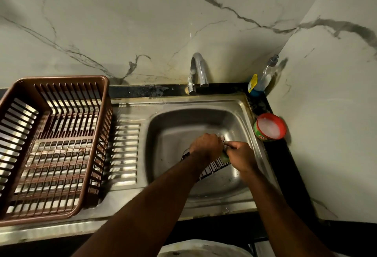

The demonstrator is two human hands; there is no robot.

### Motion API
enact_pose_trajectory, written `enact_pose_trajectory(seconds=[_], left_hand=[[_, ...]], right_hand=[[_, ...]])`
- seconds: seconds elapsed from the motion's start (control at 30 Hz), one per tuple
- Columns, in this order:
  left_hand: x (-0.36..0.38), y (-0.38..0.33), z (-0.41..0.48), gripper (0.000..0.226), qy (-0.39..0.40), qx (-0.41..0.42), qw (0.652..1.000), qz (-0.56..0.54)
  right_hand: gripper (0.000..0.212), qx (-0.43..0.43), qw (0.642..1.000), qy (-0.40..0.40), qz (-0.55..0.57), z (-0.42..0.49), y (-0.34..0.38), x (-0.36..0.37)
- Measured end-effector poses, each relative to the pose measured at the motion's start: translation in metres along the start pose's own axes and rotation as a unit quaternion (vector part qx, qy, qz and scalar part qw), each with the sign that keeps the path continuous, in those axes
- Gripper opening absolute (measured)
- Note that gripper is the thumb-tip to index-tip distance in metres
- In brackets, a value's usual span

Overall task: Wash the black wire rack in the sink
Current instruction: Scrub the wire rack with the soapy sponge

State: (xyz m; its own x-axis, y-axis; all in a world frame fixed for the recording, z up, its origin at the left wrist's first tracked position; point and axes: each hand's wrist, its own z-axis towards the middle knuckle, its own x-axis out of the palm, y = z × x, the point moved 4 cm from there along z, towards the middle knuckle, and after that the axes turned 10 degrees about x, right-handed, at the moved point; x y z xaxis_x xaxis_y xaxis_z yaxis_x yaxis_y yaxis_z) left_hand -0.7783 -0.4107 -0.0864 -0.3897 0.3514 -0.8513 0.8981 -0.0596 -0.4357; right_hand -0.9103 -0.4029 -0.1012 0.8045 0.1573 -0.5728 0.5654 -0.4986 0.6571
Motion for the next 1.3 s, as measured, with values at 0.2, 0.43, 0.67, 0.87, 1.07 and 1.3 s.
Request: enact_pose_trajectory(seconds=[0.2, 0.43, 0.67, 0.87, 1.07, 1.3], left_hand=[[-0.003, 0.007, 0.004, 0.043, 0.003, 0.035, 0.999, 0.039], [-0.013, 0.010, 0.003, 0.050, -0.039, 0.069, 0.991, 0.104], [-0.017, 0.012, 0.003, 0.051, -0.053, 0.064, 0.993, 0.087], [-0.015, 0.015, -0.003, 0.055, -0.068, 0.057, 0.994, 0.063], [-0.015, 0.020, -0.006, 0.055, -0.091, 0.030, 0.994, 0.049], [-0.014, 0.018, -0.007, 0.057, -0.076, 0.039, 0.995, 0.055]], right_hand=[[0.011, -0.011, 0.999, 0.032, -0.007, 0.001, -0.007, 0.007], [0.009, 0.018, 0.998, 0.060, -0.002, -0.007, -0.013, -0.004], [0.015, 0.049, 0.991, -0.053, 0.116, 0.006, -0.016, -0.019], [0.013, 0.042, 0.998, -0.015, 0.043, 0.007, -0.006, 0.010], [0.009, 0.025, 0.999, 0.024, -0.020, -0.004, -0.018, 0.004], [0.013, 0.036, 0.998, 0.051, -0.001, -0.003, -0.021, 0.003]])
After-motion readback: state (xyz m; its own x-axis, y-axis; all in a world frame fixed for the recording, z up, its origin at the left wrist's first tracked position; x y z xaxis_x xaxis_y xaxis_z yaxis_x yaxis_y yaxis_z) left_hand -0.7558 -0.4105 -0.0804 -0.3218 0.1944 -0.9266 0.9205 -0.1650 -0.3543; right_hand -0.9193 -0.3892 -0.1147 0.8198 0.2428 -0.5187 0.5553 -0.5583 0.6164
